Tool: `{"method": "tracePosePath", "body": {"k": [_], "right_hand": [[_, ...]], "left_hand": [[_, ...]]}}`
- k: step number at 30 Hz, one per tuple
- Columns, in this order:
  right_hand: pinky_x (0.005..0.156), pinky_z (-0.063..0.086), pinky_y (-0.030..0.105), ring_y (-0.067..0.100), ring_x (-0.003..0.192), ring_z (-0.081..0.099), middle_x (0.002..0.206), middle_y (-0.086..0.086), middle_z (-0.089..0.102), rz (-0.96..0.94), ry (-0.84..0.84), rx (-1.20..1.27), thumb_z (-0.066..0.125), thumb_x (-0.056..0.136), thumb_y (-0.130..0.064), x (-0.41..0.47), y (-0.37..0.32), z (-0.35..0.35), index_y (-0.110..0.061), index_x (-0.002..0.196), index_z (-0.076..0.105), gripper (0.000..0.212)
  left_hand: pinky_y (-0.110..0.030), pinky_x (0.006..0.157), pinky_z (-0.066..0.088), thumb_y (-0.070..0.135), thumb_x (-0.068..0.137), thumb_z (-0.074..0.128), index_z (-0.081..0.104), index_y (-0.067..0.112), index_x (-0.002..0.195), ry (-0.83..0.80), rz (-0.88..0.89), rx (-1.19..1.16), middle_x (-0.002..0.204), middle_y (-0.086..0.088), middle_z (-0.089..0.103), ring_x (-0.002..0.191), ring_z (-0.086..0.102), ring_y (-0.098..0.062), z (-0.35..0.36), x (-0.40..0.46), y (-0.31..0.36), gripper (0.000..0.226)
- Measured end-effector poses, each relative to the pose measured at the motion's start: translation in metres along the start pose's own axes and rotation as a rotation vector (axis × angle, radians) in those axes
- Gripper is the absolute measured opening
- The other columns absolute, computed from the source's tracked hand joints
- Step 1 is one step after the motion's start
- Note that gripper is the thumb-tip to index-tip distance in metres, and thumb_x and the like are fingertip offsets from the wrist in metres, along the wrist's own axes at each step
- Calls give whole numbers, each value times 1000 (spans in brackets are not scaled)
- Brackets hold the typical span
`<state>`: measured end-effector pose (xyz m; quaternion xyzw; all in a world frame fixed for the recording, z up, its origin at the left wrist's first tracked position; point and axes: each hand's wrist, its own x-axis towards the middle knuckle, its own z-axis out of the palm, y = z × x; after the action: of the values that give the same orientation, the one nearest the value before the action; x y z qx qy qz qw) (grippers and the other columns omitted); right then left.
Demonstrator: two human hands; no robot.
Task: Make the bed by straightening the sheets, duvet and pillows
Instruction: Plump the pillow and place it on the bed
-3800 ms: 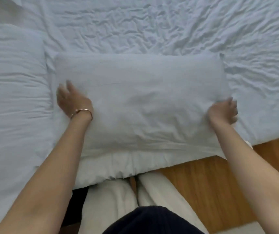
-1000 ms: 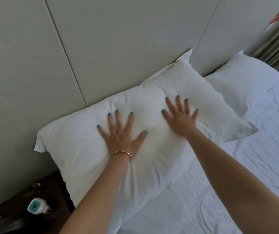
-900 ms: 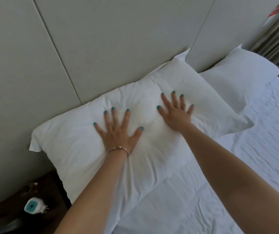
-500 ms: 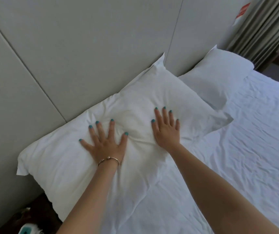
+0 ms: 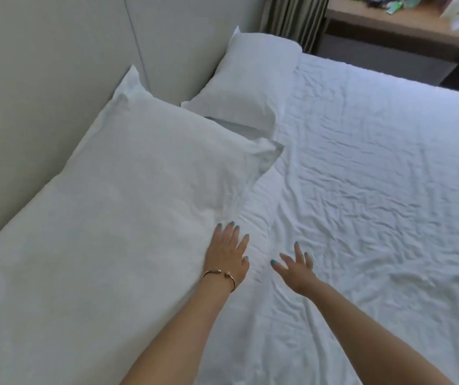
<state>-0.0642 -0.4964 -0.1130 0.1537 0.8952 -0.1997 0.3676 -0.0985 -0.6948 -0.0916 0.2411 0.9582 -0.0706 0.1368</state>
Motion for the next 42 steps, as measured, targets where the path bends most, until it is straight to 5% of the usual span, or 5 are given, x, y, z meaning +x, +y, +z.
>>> {"method": "tracePosePath", "body": {"k": [15, 21, 29, 35, 42], "right_hand": [[114, 26, 36, 25, 144, 27, 159, 7, 23, 21, 6, 212, 52, 97, -41, 174, 96, -135, -18, 155, 18, 71], [120, 0, 47, 16, 150, -8, 163, -9, -9, -77, 325, -30, 30, 99, -55, 320, 107, -156, -38, 154, 2, 64], [113, 19, 52, 23, 143, 29, 157, -1, 31, -163, 925, -125, 30, 92, -50, 401, 140, -86, -32, 149, 31, 60], [113, 17, 51, 20, 147, 18, 159, -4, 24, -203, 991, -93, 14, 96, -53, 405, 141, -82, -37, 154, 13, 59], [112, 17, 51, 24, 143, 27, 155, -1, 31, -209, 993, -70, 21, 95, -51, 410, 143, -81, -34, 150, 25, 58]], "left_hand": [[-33, 116, 19, 35, 100, 35, 18, 18, 152, -133, -1, -458, 159, -4, 18, 145, 19, -20, -35, 286, 66, 58], [-39, 114, 22, 38, 98, 39, 11, 27, 153, 122, -147, -437, 161, -2, 8, 147, 10, -20, -6, 426, 40, 63], [-63, 112, 6, 77, 78, 44, -5, 45, 149, 331, -548, -398, 158, -10, -21, 146, -5, -35, 59, 548, -7, 92], [-44, 113, 23, 43, 95, 47, 29, 11, 148, 739, -478, -762, 151, -23, 22, 134, 26, -22, 38, 594, 1, 65], [-29, 66, 36, 25, 89, 29, 55, 6, 112, 796, -413, -898, 81, -5, 62, 78, 58, -29, 38, 581, 33, 39]]}}
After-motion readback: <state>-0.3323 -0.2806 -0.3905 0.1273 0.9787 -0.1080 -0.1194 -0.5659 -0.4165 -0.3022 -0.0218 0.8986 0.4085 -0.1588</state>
